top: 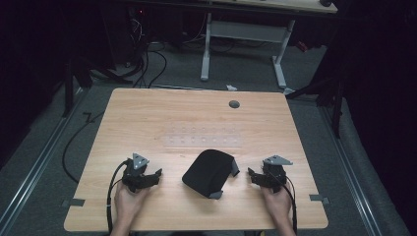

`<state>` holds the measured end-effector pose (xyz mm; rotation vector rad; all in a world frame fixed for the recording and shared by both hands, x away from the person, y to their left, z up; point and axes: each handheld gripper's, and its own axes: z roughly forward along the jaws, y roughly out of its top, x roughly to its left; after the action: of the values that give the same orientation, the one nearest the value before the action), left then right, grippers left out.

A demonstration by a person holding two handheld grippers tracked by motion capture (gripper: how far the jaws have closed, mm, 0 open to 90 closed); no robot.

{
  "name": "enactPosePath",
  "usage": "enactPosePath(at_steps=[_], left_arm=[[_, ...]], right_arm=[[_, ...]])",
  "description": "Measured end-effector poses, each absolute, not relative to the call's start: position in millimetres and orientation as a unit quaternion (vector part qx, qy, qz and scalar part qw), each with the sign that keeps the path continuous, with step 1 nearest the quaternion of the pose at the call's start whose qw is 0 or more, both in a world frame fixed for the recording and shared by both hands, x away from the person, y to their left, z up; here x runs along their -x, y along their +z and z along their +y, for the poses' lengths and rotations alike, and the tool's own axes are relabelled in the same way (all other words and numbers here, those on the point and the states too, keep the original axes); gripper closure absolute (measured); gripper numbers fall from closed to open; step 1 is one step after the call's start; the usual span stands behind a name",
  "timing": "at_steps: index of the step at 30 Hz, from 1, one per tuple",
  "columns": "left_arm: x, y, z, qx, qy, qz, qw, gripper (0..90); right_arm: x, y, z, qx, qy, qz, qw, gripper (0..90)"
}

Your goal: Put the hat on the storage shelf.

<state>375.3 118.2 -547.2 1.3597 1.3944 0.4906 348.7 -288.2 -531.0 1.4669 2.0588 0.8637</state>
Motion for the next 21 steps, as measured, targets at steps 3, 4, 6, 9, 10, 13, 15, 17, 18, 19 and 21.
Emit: enactPosePath(at_steps=[3,4,6,9,10,13,15,17,18,19,21], left_arm=[[-375.2,-547.1,118.3,-0.571,0.206,0.586,0.537,28.9],[-375.2,-547.2,118.2,-0.571,0.206,0.586,0.537,28.9],[-375.1,-547.1,118.2,-0.571,0.206,0.586,0.537,28.9],[-375.1,-547.1,118.2,-0.571,0.206,0.586,0.537,28.8],[-375.1,-547.1,118.2,-0.571,0.206,0.586,0.536,28.8],[-375.0,-547.1,118.2,-0.571,0.206,0.586,0.536,28.9],[-375.0,-547.1,118.2,-0.571,0.207,0.587,0.536,28.9],[-375.0,-547.1,118.2,-0.571,0.207,0.587,0.536,28.9],[-375.0,-547.1,118.2,-0.571,0.207,0.587,0.536,28.9],[-374.9,-547.1,118.1,-0.571,0.207,0.587,0.536,28.9],[-374.9,-547.1,118.1,-0.571,0.207,0.587,0.536,28.9]], right_arm=[[-348.6,-530.9,-288.2,-0.534,0.314,0.75,0.232,30.2],[-348.7,-530.9,-288.2,-0.534,0.314,0.749,0.233,30.2],[-348.6,-530.9,-288.2,-0.534,0.315,0.749,0.232,30.2],[-348.7,-531.0,-288.4,-0.533,0.314,0.75,0.233,30.2],[-348.8,-531.0,-288.4,-0.534,0.314,0.75,0.234,30.7],[-348.8,-531.0,-288.5,-0.535,0.313,0.749,0.235,31.3],[-348.9,-531.0,-288.4,-0.535,0.314,0.749,0.235,31.5],[-349.5,-531.1,-288.2,-0.534,0.314,0.749,0.236,31.6],[-349.6,-531.1,-288.2,-0.533,0.314,0.749,0.237,31.5],[-349.5,-531.1,-288.2,-0.533,0.314,0.749,0.236,31.6],[-349.5,-531.0,-287.9,-0.533,0.315,0.749,0.236,31.8]])
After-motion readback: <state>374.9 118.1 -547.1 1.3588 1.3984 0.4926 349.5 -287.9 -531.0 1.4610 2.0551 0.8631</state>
